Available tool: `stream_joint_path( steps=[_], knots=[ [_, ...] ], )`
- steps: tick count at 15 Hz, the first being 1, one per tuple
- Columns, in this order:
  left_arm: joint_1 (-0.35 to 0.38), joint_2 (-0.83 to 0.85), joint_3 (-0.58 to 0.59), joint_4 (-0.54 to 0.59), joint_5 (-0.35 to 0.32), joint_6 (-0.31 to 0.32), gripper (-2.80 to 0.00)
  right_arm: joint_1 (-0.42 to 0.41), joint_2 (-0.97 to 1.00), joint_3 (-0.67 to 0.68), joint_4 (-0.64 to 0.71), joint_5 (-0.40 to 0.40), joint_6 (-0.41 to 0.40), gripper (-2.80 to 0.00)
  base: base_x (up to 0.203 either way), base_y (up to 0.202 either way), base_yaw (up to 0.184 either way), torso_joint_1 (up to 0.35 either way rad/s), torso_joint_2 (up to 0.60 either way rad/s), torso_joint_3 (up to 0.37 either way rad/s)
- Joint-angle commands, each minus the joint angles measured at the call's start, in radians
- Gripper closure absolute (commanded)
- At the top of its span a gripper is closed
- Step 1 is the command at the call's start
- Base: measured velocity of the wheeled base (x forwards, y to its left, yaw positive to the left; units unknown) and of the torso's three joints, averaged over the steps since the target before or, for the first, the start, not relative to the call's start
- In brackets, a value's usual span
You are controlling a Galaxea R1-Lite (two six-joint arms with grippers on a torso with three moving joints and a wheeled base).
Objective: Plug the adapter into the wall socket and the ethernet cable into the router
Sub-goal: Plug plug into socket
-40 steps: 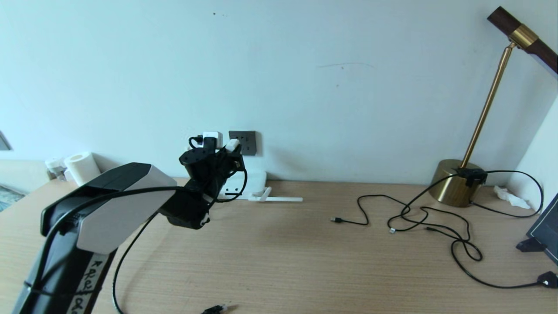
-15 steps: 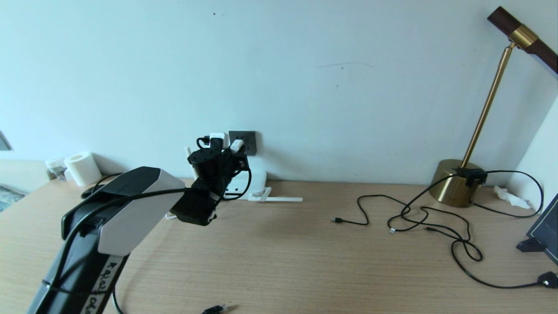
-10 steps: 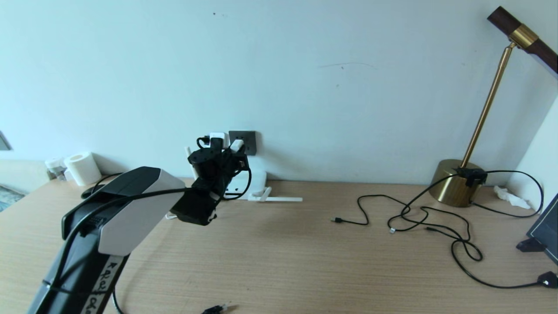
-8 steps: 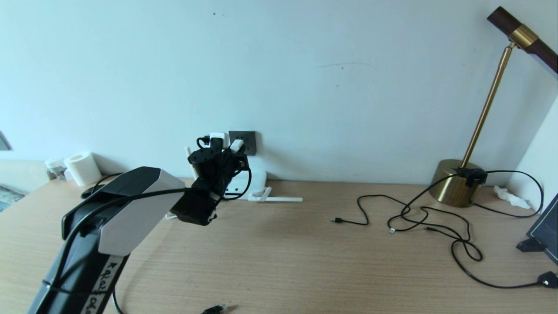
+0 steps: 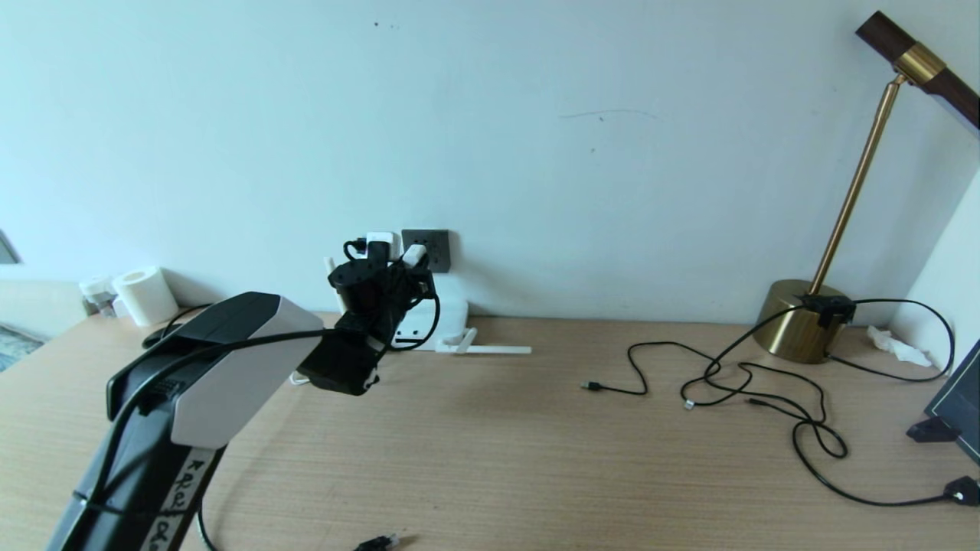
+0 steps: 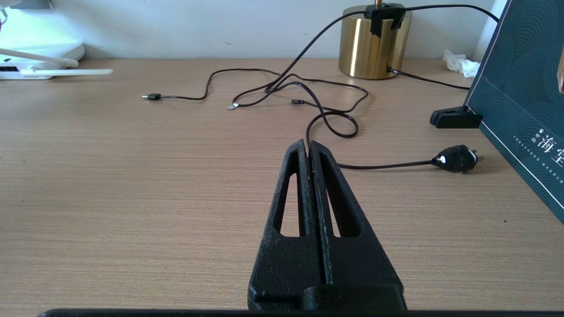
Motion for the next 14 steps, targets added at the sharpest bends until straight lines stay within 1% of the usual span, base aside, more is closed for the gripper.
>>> stream_joint_path(
  steps=[1, 8, 14],
  knots=[
    [0.001, 0.001, -0.004, -0.007, 0.000, 0.000, 0.00, 0.001, 0.000, 0.009, -0.001, 0.000, 0.000, 0.00, 0.000, 0.000, 0.000, 0.000, 0.00, 0.000],
    [0.001, -0.006, -0.005, -0.005, 0.000, 0.000, 0.00, 0.001, 0.000, 0.009, -0.001, 0.000, 0.000, 0.00, 0.000, 0.000, 0.000, 0.000, 0.00, 0.000],
    [-0.001, 0.001, -0.051, 0.031, 0.000, 0.000, 0.00, 0.001, 0.000, 0.009, -0.001, 0.000, 0.000, 0.00, 0.000, 0.000, 0.000, 0.000, 0.00, 0.000]
  ],
)
